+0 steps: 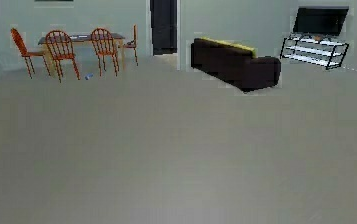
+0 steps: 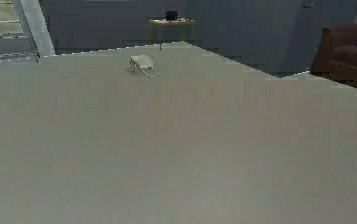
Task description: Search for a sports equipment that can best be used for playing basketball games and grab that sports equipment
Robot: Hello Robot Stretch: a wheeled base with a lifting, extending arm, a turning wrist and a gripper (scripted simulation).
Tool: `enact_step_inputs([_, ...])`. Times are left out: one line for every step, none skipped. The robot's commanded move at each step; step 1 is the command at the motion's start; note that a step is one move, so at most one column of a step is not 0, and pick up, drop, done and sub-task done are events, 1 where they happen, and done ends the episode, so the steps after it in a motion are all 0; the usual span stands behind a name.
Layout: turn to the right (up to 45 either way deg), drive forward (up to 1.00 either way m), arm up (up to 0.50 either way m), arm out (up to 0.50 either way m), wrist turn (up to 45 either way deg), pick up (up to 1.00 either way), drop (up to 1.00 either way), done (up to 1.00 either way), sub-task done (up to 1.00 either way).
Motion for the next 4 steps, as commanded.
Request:
enact_step_inputs([-3.0,0.00,0.00,0.00,0.0,0.00,0.00,0.00,0.00])
enact_step_inputs([0.0,1.00,0.00,0.00,0.0,0.00,0.00,0.00,0.00])
enact_step_inputs([0.0,1.00,0.00,0.00,0.0,0.00,0.00,0.00,0.00])
enact_step_inputs([0.0,1.00,0.00,0.00,0.0,0.00,0.00,0.00,0.00])
